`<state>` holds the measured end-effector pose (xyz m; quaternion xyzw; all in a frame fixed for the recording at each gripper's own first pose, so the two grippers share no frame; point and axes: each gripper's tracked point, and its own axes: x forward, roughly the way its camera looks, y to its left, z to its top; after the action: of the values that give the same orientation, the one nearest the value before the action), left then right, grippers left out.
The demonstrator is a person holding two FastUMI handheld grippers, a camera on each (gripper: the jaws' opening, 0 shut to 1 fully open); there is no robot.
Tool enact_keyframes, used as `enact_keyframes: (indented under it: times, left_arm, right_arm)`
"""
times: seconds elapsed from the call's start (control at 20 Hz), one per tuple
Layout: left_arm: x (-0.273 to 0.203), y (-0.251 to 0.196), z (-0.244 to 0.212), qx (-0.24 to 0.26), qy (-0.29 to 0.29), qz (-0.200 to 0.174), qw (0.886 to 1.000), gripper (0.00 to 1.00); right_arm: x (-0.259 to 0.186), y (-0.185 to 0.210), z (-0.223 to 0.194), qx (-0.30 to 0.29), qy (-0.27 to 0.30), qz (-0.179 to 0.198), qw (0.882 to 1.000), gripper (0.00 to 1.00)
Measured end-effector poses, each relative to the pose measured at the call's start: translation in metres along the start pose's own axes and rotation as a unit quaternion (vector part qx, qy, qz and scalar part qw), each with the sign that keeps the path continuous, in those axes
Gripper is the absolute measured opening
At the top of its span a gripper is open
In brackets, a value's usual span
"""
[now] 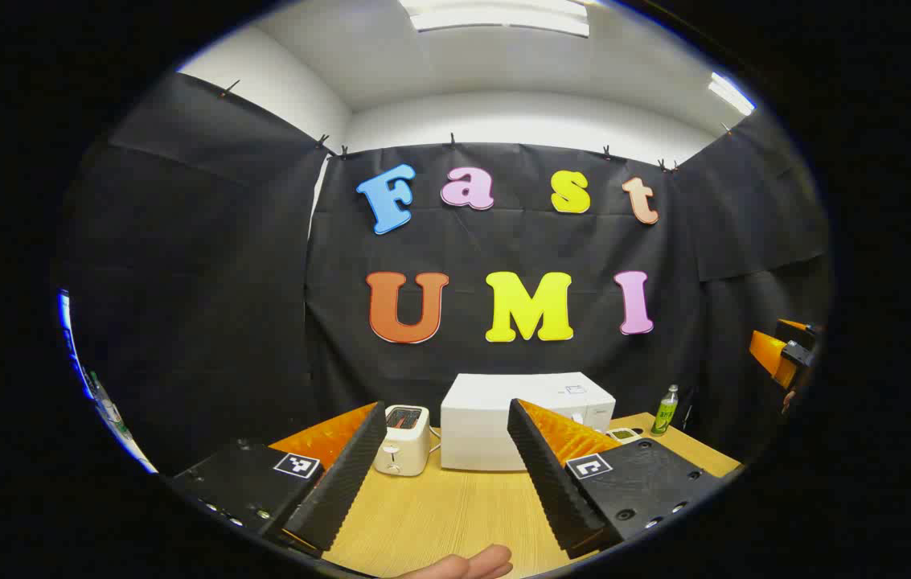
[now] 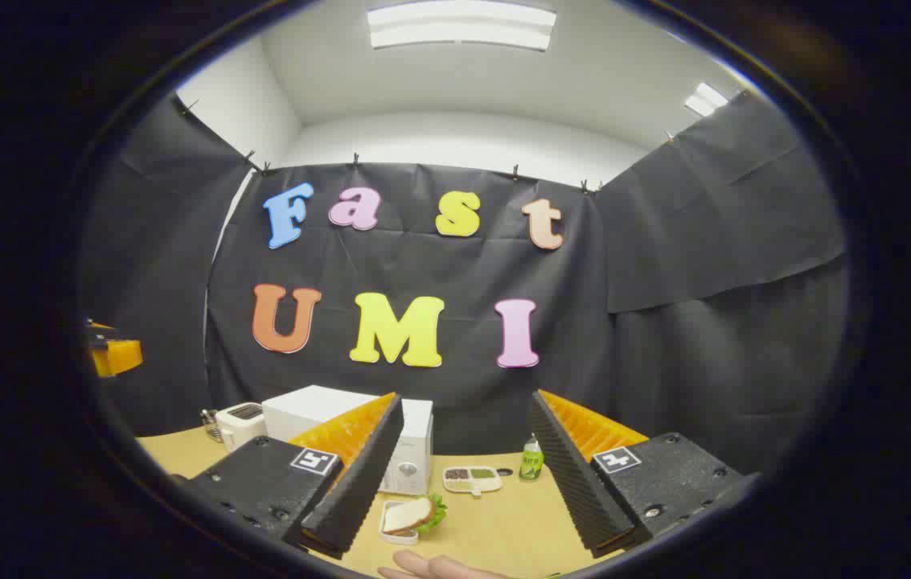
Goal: Open the microwave oven with the left hand, put the food in, and close the microwave oven.
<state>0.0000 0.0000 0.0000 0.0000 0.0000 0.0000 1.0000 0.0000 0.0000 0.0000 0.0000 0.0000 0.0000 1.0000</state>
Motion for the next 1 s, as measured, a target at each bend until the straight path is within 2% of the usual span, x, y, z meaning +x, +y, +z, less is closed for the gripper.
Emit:
enact_keyframes:
  times: [0.05, 0.1, 0.15, 0.2, 0.45, 0.5, 0.55, 0.65, 0.7, 0.75, 0.8, 0.95, 1.0]
  left_arm:
    - [0.0, 0.002, 0.001, 0.002, -0.005, 0.001, 1.0, 0.95]
    - [-0.001, 0.002, 0.002, 0.004, -0.007, 0.003, 1.0, 0.95]
    - [-0.001, 0.001, -0.001, 0.005, -0.005, 0.002, 1.0, 0.95]
    - [-0.001, 0.0, -0.004, 0.005, -0.001, 0.0, 1.0, 0.95]
    - [0.002, -0.007, -0.007, 0.021, -0.009, -0.003, 1.0, 0.95]
    - [0.004, -0.009, -0.006, 0.022, -0.01, -0.001, 1.0, 0.95]
    - [0.006, -0.011, -0.007, 0.02, -0.009, 0.001, 1.0, 0.95]
    - [0.009, -0.019, -0.009, 0.017, -0.007, -0.002, 1.0, 0.95]
    - [0.012, -0.023, -0.008, 0.013, -0.009, -0.005, 1.0, 0.95]
    - [0.016, -0.03, -0.004, 0.005, -0.017, -0.012, 1.0, 0.95]
    - [0.02, -0.039, -0.003, -0.002, -0.024, -0.023, 0.999, 0.95]
    - [0.043, -0.056, -0.017, -0.018, -0.012, -0.032, 0.999, 0.95]
    - [0.052, -0.063, -0.023, -0.023, -0.004, -0.034, 0.999, 0.95]
  right_arm:
    - [-0.002, -0.001, -0.002, 0.002, 0.002, 0.003, 1.0, 0.92]
    - [-0.003, -0.003, -0.002, 0.005, 0.002, 0.005, 1.0, 1.0]
    - [-0.004, -0.005, -0.002, 0.008, 0.002, 0.005, 1.0, 1.0]
    - [-0.004, -0.007, -0.002, 0.009, 0.001, 0.005, 1.0, 0.92]
    - [-0.007, -0.018, -0.003, 0.01, -0.009, 0.0, 1.0, 0.92]
    - [-0.008, -0.019, -0.003, 0.012, -0.01, 0.002, 1.0, 1.0]
    - [-0.01, -0.019, -0.006, 0.015, -0.008, 0.004, 1.0, 0.92]
    - [-0.011, -0.02, -0.009, 0.027, -0.003, 0.012, 1.0, 0.92]
    - [-0.012, -0.021, -0.009, 0.028, -0.001, 0.015, 1.0, 1.0]
    - [-0.012, -0.025, -0.011, 0.028, 0.0, 0.013, 1.0, 0.92]
    - [-0.014, -0.028, -0.012, 0.028, 0.0, 0.013, 1.0, 1.0]
    - [-0.017, -0.034, -0.013, 0.031, -0.006, 0.019, 0.999, 1.0]
    - [-0.017, -0.038, -0.014, 0.031, -0.009, 0.018, 0.999, 0.92]
